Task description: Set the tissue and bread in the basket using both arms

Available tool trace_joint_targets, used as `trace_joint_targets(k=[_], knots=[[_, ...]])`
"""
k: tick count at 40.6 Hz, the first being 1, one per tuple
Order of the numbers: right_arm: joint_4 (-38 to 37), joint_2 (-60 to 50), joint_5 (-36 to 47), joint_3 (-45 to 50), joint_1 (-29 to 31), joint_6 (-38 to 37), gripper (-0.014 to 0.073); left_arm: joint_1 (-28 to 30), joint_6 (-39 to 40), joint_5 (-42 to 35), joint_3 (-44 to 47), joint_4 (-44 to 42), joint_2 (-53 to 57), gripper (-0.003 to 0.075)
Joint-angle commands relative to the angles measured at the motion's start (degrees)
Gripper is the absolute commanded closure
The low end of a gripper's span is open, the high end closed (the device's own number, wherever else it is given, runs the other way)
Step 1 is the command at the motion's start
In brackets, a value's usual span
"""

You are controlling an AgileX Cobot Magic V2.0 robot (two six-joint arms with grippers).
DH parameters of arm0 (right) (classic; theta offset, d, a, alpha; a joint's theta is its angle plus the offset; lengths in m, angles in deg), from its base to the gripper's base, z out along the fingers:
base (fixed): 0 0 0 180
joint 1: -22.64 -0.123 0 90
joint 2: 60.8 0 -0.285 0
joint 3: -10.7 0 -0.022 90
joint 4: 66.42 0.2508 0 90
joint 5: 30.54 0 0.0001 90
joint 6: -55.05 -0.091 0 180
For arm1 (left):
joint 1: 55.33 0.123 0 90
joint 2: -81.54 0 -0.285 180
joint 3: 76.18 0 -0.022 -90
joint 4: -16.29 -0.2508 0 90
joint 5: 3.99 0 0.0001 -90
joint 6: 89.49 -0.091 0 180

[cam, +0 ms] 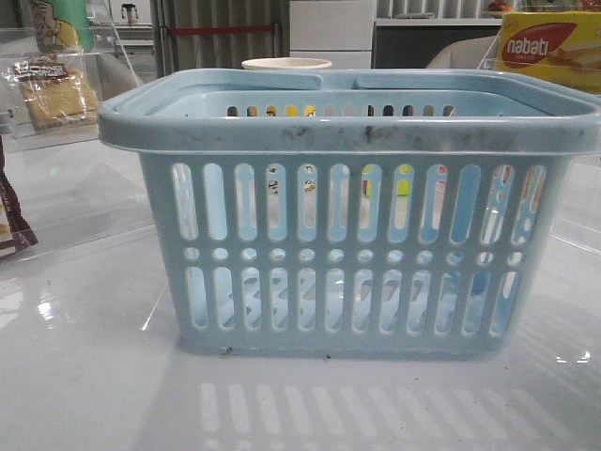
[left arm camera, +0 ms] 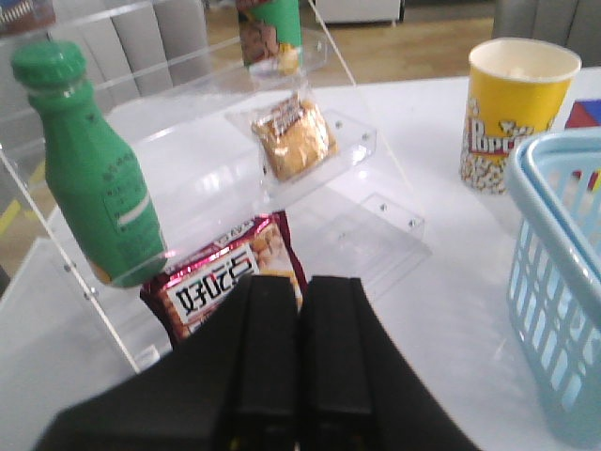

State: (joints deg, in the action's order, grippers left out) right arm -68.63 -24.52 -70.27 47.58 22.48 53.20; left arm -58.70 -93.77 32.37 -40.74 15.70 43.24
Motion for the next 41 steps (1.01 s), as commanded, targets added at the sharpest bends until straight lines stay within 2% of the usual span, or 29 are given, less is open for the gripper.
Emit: trace_joint_targets(k=[1, 18, 21, 23, 26, 29, 32, 41], knots=[[-0.81, 4.08, 2.18, -1.89, 0.20, 0.09, 0.0538, -0.04, 0.03, -2.96, -1.84, 0.59, -2.26, 0.0628], [-0.76, 13.70, 2.43, -1.89, 0.20, 0.09, 0.0532, -0.04, 0.03, -2.15, -1.84, 0.90, -7.99, 0.0620], [-0.76, 14.84, 2.54, -1.89, 0.20, 0.09, 0.0470, -0.04, 0.03, -2.09, -1.84, 0.90, -8.68, 0.0542], [-0.76, 15.85, 2.78, -1.89, 0.20, 0.09, 0.0382, -0.04, 0.03, -2.09, -1.84, 0.90, -8.94, 0.0462], [-0.76, 17.44, 3.41, -1.89, 0.20, 0.09, 0.0202, -0.04, 0.03, -2.20, -1.84, 0.90, -9.36, 0.0284], [-1.14, 19.21, 4.18, -1.89, 0.20, 0.09, 0.0088, -0.04, 0.03, -2.46, -1.84, 0.90, -9.49, 0.0171], [-1.24, 21.49, 5.02, -2.38, 0.56, 0.03, 0.0065, -0.04, 0.03, -2.58, -1.84, 0.90, -9.59, 0.0145], [0.24, 31.40, 6.95, -9.07, 6.29, -0.54, 0.0077, -0.04, 0.03, -2.58, -1.84, 0.90, -9.59, 0.0192]])
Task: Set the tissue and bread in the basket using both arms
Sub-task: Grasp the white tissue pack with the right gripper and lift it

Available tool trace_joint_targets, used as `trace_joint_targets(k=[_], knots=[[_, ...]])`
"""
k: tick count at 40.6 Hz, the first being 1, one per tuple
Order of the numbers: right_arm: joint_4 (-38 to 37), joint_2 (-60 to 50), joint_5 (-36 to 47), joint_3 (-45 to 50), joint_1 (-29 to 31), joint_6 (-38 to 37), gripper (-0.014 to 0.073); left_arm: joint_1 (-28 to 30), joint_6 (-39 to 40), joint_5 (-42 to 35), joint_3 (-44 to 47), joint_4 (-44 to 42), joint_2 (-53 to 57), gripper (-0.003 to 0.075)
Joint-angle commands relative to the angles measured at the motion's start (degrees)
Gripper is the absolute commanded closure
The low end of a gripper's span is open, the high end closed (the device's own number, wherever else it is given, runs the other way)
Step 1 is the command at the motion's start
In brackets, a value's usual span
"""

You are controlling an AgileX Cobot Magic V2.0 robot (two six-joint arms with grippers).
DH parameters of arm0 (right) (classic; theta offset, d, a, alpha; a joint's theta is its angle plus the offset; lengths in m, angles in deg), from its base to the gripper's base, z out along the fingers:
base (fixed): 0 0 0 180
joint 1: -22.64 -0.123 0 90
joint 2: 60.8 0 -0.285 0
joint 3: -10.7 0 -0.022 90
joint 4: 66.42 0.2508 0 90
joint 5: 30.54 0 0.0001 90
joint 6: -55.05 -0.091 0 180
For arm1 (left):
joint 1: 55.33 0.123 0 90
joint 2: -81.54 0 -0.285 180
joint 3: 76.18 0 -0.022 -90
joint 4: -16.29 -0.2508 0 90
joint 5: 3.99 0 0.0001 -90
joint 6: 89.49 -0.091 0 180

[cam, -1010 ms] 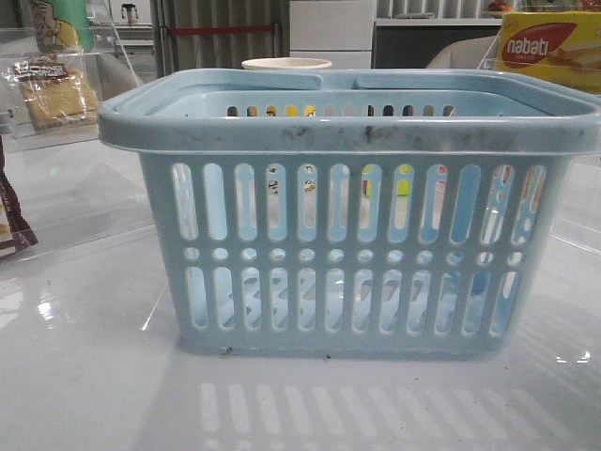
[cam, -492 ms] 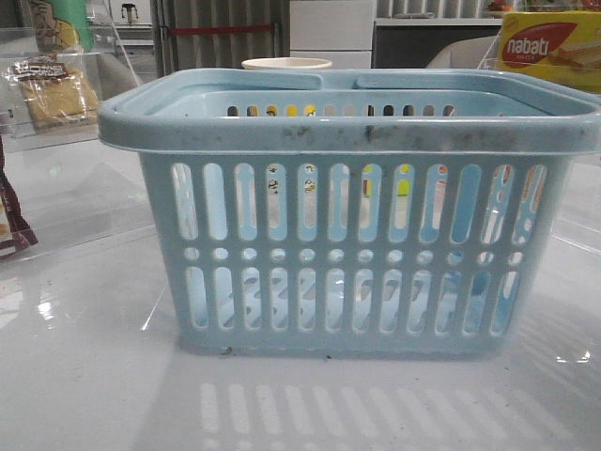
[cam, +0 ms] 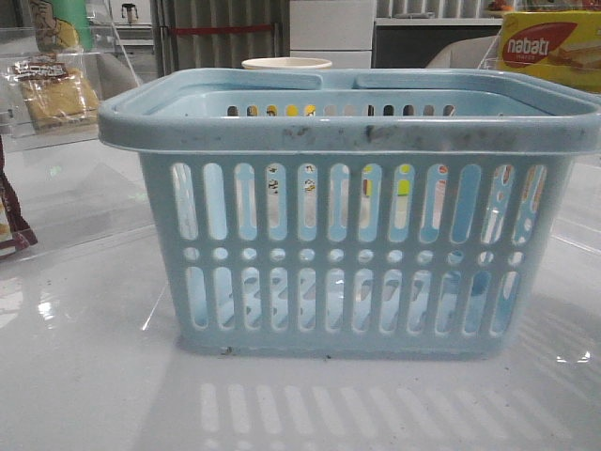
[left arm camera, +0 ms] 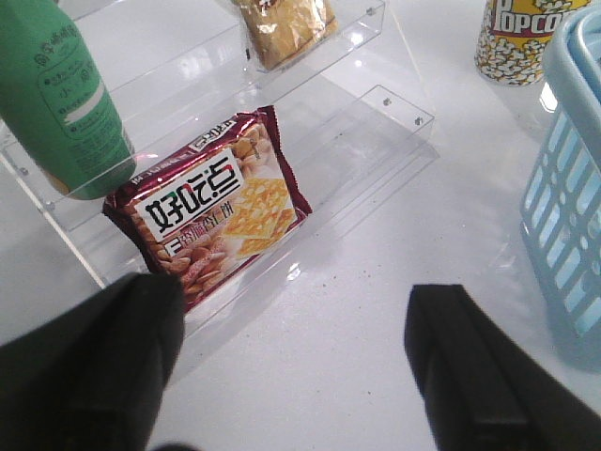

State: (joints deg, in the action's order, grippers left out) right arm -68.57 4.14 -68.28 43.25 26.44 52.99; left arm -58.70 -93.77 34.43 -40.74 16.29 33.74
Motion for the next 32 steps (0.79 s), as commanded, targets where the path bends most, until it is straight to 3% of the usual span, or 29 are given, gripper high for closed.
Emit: trace_joint_targets(k=[1, 18, 32], knots=[[0.67, 4.36, 5.08, -6.03, 2.99, -0.33, 0.0077, -0.04, 0.03, -4.65, -1.84, 0.31, -0.09, 0.0197], [1.00, 26.94, 5.09, -26.44, 6.80, -0.33, 0.0077, -0.04, 0.03, -4.65, -1.84, 0.40, -0.09, 0.0303], [-5.28, 37.75, 6.30, -36.95, 6.80, -0.28, 0.0077, -0.04, 0.03, -4.65, -1.84, 0.64, -0.09, 0.0379]])
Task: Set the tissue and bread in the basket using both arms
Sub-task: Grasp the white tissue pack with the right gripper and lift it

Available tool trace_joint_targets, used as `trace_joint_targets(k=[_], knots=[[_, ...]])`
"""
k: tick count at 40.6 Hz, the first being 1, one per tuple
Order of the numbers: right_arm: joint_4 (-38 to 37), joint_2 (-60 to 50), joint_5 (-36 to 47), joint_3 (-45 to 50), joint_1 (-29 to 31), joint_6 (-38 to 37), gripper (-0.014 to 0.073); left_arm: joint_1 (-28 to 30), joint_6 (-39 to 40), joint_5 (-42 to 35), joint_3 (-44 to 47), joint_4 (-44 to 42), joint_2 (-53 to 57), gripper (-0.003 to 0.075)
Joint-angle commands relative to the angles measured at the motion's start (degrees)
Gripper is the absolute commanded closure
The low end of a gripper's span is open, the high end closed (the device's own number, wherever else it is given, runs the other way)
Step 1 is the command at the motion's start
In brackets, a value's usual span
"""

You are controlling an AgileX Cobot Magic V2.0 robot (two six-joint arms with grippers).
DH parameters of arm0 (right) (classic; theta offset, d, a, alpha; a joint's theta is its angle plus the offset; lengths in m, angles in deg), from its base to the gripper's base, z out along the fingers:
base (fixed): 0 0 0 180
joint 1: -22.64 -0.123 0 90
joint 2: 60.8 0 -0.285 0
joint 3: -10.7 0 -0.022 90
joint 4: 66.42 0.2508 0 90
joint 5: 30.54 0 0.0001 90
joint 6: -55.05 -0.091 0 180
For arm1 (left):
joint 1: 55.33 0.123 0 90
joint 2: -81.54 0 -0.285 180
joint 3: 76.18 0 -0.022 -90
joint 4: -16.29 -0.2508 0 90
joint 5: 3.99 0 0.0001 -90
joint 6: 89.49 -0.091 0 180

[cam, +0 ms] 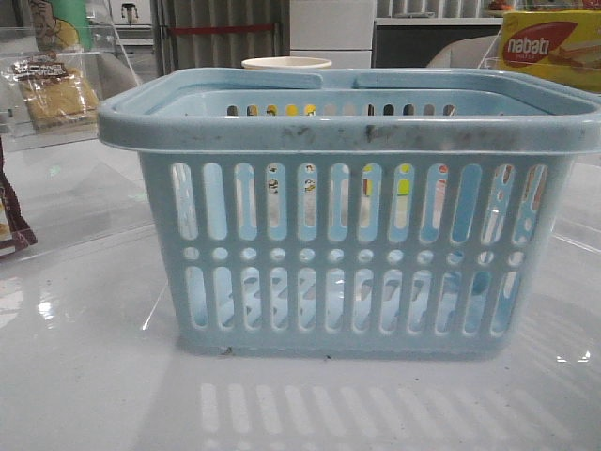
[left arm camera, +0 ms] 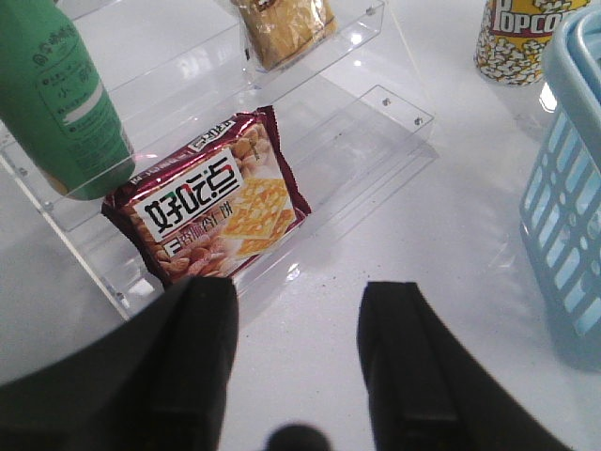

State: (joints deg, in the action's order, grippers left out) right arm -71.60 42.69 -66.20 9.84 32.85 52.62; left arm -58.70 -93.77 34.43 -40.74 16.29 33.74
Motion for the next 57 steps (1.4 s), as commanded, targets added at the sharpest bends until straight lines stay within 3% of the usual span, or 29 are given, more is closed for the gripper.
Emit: trace_joint_targets(k=[1, 16, 20, 25, 31, 46, 57], knots=[[-2.26, -0.15, 4.51, -3.80, 0.39, 0.09, 0.0077, -0.04, 0.03, -4.65, -1.84, 0.74, -0.09, 0.0385], [-2.26, 4.36, 10.98, -4.23, 0.39, 0.09, 0.0083, -0.04, 0.03, -4.65, -1.84, 0.77, -0.09, 0.0483], [-2.26, 4.79, 11.65, -4.23, 0.39, 0.09, 0.0170, -0.04, 0.03, -4.65, -1.84, 0.77, -0.09, 0.0503], [-2.26, 4.85, 11.77, -4.23, 0.39, 0.09, 0.0354, -0.04, 0.03, -4.65, -1.84, 0.77, -0.09, 0.0528], [-2.03, 4.26, 11.08, -4.52, 0.39, 0.09, 0.0452, -0.04, 0.03, -4.65, -1.84, 0.77, -0.09, 0.0556], [2.78, -4.80, 6.33, -4.96, -0.08, 0.09, 0.0456, -0.04, 0.03, -4.65, -1.84, 0.77, -0.09, 0.0627], [10.48, -16.70, -4.28, -4.96, -1.92, 0.09, 0.0456, -0.04, 0.03, -4.65, -1.84, 0.77, -0.09, 0.0629]])
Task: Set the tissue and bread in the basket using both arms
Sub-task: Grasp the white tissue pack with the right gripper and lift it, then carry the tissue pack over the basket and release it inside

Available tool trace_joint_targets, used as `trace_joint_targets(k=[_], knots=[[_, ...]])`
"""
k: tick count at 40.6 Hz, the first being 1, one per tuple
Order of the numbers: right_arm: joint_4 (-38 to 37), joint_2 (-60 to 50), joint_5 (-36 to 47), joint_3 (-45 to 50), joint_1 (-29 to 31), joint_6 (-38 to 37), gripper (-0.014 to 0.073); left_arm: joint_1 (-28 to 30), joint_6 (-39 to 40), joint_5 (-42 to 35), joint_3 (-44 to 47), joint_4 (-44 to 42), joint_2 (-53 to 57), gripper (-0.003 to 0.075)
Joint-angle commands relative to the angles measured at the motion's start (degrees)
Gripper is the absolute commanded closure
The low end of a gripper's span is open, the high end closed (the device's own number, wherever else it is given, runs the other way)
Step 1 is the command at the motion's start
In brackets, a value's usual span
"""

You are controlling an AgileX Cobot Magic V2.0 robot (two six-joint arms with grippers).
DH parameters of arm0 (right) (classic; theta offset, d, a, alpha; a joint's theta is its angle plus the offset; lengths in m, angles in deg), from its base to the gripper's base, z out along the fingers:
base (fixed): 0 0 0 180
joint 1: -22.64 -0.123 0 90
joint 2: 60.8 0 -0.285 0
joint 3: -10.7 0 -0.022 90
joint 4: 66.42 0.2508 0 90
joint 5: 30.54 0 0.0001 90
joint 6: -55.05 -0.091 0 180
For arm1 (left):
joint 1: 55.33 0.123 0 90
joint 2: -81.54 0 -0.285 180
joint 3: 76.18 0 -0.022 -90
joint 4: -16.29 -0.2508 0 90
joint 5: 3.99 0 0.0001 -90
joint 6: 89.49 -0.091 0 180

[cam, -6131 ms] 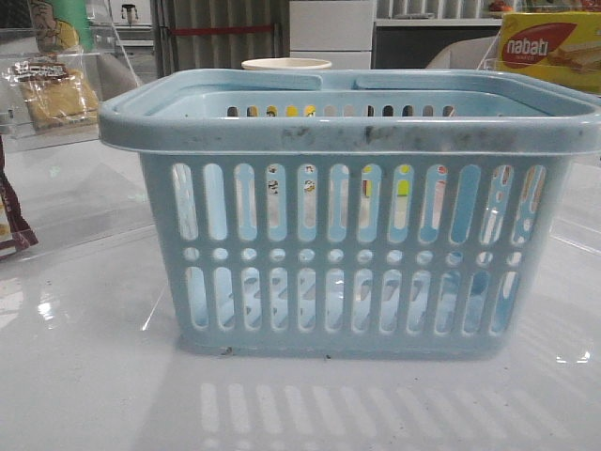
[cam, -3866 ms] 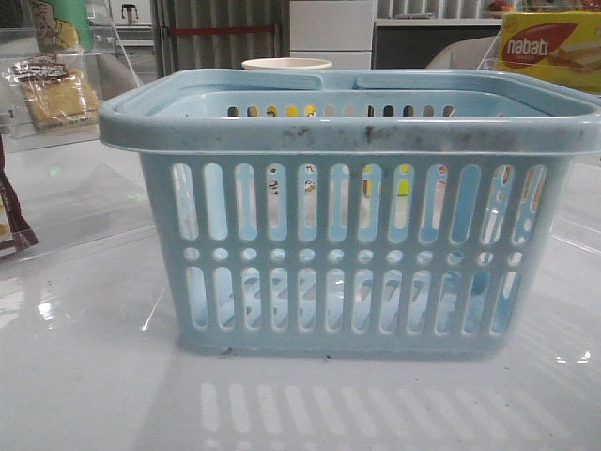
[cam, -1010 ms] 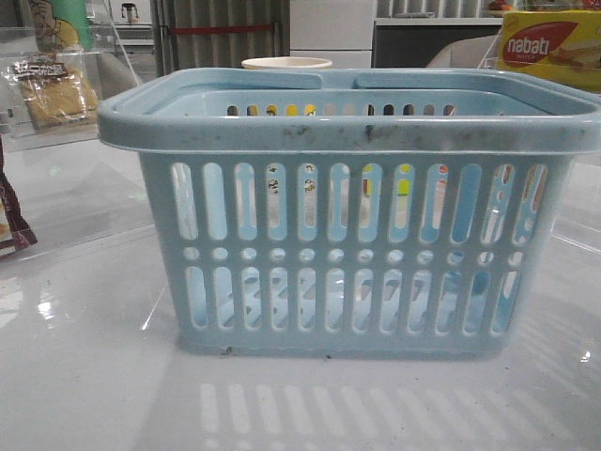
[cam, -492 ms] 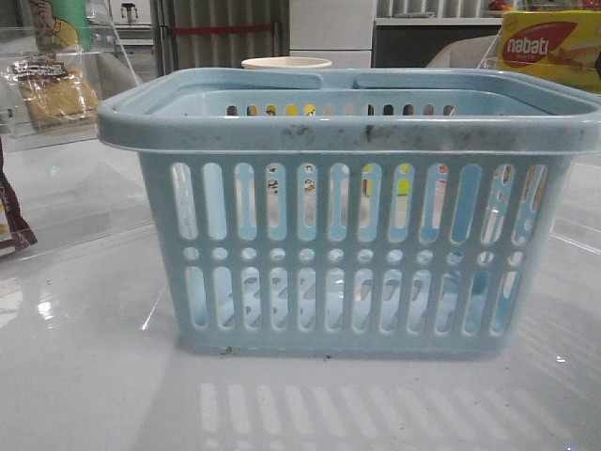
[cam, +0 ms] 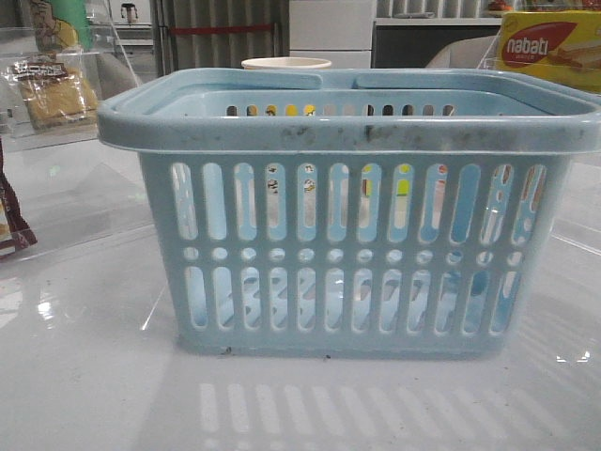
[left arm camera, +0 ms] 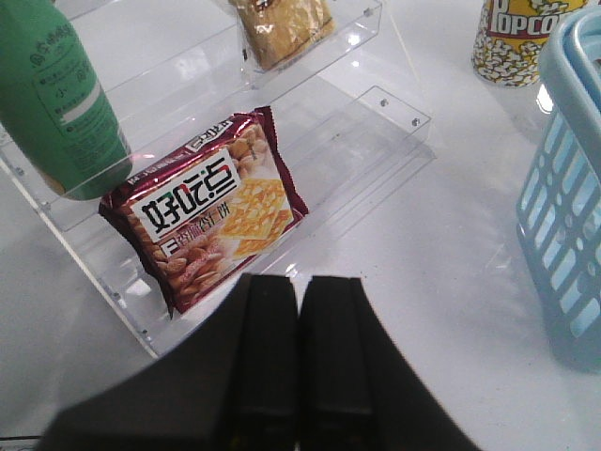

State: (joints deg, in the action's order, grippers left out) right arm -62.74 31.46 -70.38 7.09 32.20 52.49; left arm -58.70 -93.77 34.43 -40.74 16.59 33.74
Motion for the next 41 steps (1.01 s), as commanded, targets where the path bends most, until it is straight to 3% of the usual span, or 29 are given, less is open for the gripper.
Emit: trace_joint_targets(k=[1, 7, 21, 30, 33, 37, 41], knots=[[1.63, -6.19, -0.51, -2.21, -1.87, 0.22, 0.0456, -0.04, 0.03, -4.65, -1.84, 0.47, -0.09, 0.0629], [1.69, -10.01, -3.75, -2.21, -7.83, 2.56, 0.0456, -0.04, 0.03, -4.65, -1.84, 0.47, -0.09, 0.0629], [1.83, -9.63, -2.96, -0.01, -28.77, 3.99, 0.0456, -0.04, 0.03, -4.65, -1.84, 0.47, -0.09, 0.0629], [1.83, -4.99, -0.98, 3.48, -33.52, 3.99, 0.0433, -0.04, 0.03, -4.65, -1.84, 0.47, -0.09, 0.0629], [1.83, -3.56, -1.16, 3.67, -33.52, 3.99, 0.0364, -0.04, 0.03, -4.65, -1.84, 0.47, -0.09, 0.0629], [1.83, -2.28, -1.12, 3.67, -33.52, 3.99, 0.0180, -0.04, 0.03, -4.65, -1.84, 0.47, -0.09, 0.0629], [1.69, -1.92, -0.74, 3.67, -33.52, 3.99, 0.0055, -0.04, 0.03, -4.65, -1.84, 0.47, -0.09, 0.0629]])
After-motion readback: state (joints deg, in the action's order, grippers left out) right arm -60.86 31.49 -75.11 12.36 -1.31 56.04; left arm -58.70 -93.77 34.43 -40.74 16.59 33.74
